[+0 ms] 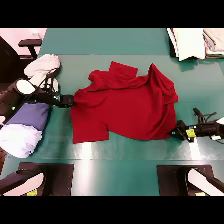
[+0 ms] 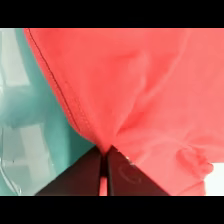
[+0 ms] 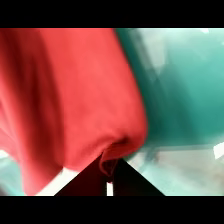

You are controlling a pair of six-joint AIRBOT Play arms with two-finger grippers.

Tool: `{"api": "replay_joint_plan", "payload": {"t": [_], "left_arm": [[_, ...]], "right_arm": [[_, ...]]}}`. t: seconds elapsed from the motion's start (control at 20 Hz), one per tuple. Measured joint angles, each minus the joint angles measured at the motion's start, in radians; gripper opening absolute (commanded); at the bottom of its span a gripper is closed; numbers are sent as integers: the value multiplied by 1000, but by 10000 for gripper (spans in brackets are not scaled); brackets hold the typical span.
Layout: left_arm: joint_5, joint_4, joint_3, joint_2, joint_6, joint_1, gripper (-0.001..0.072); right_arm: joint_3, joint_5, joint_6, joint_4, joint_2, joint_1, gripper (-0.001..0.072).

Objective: Fold the shirts.

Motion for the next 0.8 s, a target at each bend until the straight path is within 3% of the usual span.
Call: {"api": "replay_joint_plan", "payload": {"t": [0.3,0.65,0.8], "left_arm": [[-17,36,215,220,-5,-1,26],[-21,60,766,378,-45,-1,24],[-18,97,981,392,-101,-1,24]], "right_arm": [[374,36,-5,18,148,96,17],[1036,102,-6,18,302,21,17],[1298,162,26,18,299,-58,17]]}}
